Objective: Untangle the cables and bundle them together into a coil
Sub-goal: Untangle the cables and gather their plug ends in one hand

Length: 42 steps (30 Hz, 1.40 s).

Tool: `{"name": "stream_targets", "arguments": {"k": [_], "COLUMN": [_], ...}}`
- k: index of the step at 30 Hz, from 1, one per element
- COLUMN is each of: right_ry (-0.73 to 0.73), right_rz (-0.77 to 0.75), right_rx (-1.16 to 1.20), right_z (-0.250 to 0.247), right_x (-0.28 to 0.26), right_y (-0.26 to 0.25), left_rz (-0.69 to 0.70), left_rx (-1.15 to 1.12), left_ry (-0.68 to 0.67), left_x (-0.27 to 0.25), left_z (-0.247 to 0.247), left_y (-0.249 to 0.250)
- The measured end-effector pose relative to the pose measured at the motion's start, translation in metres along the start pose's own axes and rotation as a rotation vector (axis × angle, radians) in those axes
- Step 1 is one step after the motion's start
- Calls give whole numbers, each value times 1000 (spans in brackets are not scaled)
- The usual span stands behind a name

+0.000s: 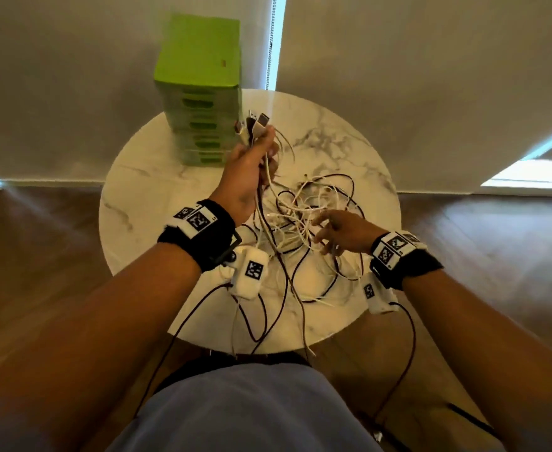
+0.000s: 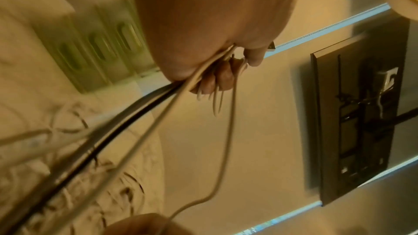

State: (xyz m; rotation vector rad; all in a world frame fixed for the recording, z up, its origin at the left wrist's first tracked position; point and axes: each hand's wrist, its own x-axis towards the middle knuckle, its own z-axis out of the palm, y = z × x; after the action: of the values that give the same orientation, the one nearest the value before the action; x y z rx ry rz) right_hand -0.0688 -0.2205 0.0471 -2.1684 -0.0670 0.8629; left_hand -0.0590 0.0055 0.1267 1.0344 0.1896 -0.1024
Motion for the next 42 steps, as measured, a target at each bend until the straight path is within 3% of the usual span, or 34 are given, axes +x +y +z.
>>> {"name": "stream_targets", "arguments": {"k": [3,6,10,13,15,18,23,25,28,30,33,35,38,42], "right_ry": [145,390,686,605,523,653,841,740,340,211,471,446,326,565], "right_rz": [9,-19,-218,-315,-301,-263,-167,-4,341,423,148,-56,-106,-230], "right_rx": [-6,34,53,28,-90,-253,-150,-142,-228,-341,-166,-156,-37,-31], "right_z": [-6,-8,-4,7,19,22,7,2,0,1,7,11,16,17], "right_x": [-21,-42,-83,-111,-121,-129,-138,-140,-144,-142,-125,-111,-98,-100], "right_y": [50,75,82,88,93,90,98,117,137,135,106,80,41,32], "left_rz": [-70,-63,-40,-35,-51,-126,-230,-255,-266,-272,-303,-321,-295,-274], "left_rx": [-36,140,246,286,347,409,333,272,202,211,186,173,197,189], "left_ry": [-121,-169,-181,-176,-193,-235,-171,-153,-201,-241,-275,-278,-277,-222], "left_x": [-7,-14,-22,-30,-36,-38,-26,-20,-15,-16,-20,-23,-24,-19], "left_z": [35,65,98,115,123,130,121,112,97,91,87,85,85,77], "left_y": [-16,-41,-76,-94,-101,-105,-99,-93,-88,-87,-88,-90,-93,-91]}}
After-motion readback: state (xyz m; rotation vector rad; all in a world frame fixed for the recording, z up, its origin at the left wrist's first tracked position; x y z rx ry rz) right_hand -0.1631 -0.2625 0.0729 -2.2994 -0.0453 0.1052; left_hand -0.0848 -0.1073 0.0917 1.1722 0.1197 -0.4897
